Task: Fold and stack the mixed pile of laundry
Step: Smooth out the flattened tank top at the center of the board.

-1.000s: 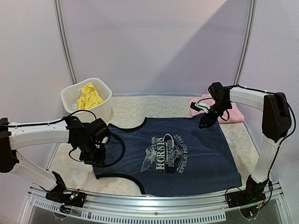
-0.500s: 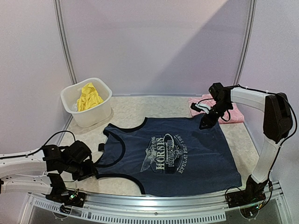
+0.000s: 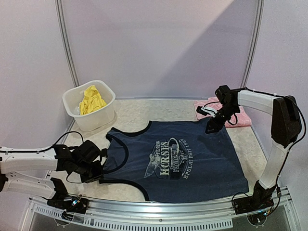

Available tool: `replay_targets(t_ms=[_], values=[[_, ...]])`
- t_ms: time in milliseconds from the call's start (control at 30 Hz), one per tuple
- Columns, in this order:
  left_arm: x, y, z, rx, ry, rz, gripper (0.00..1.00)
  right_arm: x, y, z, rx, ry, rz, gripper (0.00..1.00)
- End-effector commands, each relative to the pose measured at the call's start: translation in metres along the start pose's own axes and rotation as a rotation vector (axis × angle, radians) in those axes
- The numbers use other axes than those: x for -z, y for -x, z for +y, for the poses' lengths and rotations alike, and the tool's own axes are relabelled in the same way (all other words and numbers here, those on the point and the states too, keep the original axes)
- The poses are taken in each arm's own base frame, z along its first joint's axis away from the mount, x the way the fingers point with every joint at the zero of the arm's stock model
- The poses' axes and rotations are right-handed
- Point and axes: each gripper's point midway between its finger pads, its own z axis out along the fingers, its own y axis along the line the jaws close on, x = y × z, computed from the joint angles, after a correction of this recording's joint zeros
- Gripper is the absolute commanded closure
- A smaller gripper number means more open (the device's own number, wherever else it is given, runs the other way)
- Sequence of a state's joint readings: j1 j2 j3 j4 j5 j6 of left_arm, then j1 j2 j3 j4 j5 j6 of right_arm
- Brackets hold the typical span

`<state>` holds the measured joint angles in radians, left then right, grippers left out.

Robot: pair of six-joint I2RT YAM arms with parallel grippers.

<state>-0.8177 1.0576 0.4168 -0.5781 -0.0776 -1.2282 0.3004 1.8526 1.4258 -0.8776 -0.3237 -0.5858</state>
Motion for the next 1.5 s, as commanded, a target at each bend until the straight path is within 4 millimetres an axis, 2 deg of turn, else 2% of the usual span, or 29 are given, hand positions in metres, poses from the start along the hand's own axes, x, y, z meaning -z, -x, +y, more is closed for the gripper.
replay_targets(t_ms=[0,167,300,367,433,467,567,667,767,867,933,1033,1133,1300,1333,1467], values=[[0.029,0.0,0.023,0.052,0.07,-0.006,1.0,0.008,0.004,0.002,0.018,-0.008,-0.008,0.64],[0.058,-0.003,0.053,0.119,0.098,-0.038,1.0,0.004,0.008,0.0,0.018,0.003,-0.012,0.64],[0.056,-0.016,0.065,0.145,0.088,0.002,1.0,-0.005,0.006,0.001,0.017,0.019,0.003,0.64],[0.053,-0.021,0.065,0.145,0.081,0.027,0.87,-0.009,0.005,0.001,0.017,0.023,0.008,0.64],[0.057,-0.02,0.065,0.123,0.104,0.03,0.59,-0.009,0.006,0.001,0.018,0.025,0.008,0.64],[0.063,-0.016,0.064,0.098,0.121,0.02,0.52,-0.009,0.006,0.002,0.02,0.025,0.006,0.64],[0.089,0.006,0.053,0.006,0.174,-0.044,0.47,-0.008,0.006,0.002,0.021,0.023,0.005,0.64],[0.119,0.039,0.022,-0.121,0.199,-0.126,0.45,-0.007,0.005,0.002,0.023,0.019,0.009,0.64],[0.128,0.07,-0.008,-0.261,0.26,-0.164,0.39,-0.004,0.005,0.004,0.026,0.02,0.009,0.65],[0.115,0.095,-0.038,-0.354,0.26,-0.14,0.34,0.008,0.009,0.001,0.035,0.001,0.005,0.65],[0.104,0.11,-0.049,-0.358,0.241,-0.129,0.34,0.023,0.013,-0.005,0.025,-0.011,-0.012,0.65],[0.095,0.143,-0.06,-0.327,0.193,-0.188,0.35,0.043,0.019,-0.017,-0.001,-0.026,-0.041,0.65],[0.089,0.172,-0.095,-0.371,0.07,-0.275,0.35,0.054,0.018,-0.034,-0.016,-0.052,-0.042,0.65],[0.066,0.201,-0.17,-0.589,-0.069,-0.257,0.34,0.056,0.011,-0.07,-0.053,-0.043,-0.005,0.65],[0.052,0.203,-0.18,-0.632,-0.074,-0.23,0.34,0.053,0.009,-0.077,-0.055,-0.041,0.008,0.65],[0.024,0.218,-0.223,-0.769,-0.153,-0.191,0.34,0.043,0.002,-0.099,-0.063,-0.049,0.052,0.64]])
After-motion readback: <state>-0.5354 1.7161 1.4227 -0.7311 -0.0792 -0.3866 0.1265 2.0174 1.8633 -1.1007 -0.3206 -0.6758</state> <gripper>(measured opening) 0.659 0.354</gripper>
